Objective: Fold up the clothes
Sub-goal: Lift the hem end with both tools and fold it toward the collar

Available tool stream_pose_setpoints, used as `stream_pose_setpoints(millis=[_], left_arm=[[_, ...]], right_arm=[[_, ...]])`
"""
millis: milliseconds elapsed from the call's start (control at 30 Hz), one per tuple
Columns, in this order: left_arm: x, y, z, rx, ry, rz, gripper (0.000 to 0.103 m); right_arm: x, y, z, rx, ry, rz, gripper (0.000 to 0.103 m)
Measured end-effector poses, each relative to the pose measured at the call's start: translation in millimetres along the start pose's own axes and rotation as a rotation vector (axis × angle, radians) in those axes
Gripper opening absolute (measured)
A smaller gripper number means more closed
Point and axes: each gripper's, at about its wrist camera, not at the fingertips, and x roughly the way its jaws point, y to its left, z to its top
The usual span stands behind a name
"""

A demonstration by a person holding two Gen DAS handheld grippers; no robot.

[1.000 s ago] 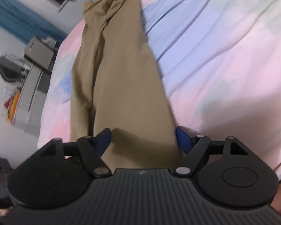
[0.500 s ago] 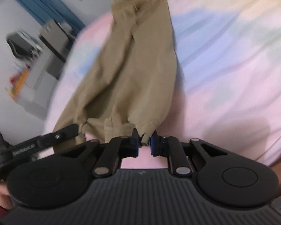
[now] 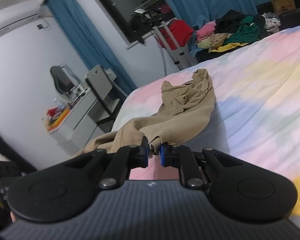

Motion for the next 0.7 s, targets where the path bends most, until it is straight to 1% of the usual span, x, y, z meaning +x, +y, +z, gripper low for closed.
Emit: stream_pose_setpoints(millis=[67, 133, 200, 300, 433, 533, 667, 700], left_arm=[[-10.8, -14.9, -13.7, 0.022, 0.001, 0.022, 0.007], [-9.8, -19.4, -19.4, 0.008, 0.005, 0.022, 0.007], [-7.0, -18.2, -18.5, 0.017, 0.000, 0.029, 0.007], [13.0, -8.2, -5.5, 0.012, -0.003, 0.055, 0.007], [58.0, 12.1, 23.0, 0.025, -0.008, 0.099, 0.008], [95.2, 31.7, 46.8, 0.036, -0.006, 0.127, 0.008], [151.4, 60.9, 69.6, 0.052, 0.009, 0.177, 0.008], [166.2, 69.6, 69.3, 0.057, 0.016, 0.192, 0.008]], right_arm=[[-11.9, 1.5, -17.3, 0.005, 0.013, -0.009, 0.014], [-8.8, 0.5, -24.7, 0.027, 0.015, -0.016, 0.014], [3.5, -1.2, -23.4, 0.031, 0.007, -0.027, 0.014], [25.1, -4.3, -15.3, 0.037, -0.002, -0.038, 0.014], [61.8, -13.3, 4.9, 0.048, -0.007, -0.050, 0.014], [94.8, -20.1, 18.9, 0.030, -0.020, -0.078, 0.014], [147.0, -32.1, 38.5, 0.017, -0.021, -0.113, 0.014], [161.2, -35.8, 42.9, 0.012, -0.020, -0.123, 0.014]])
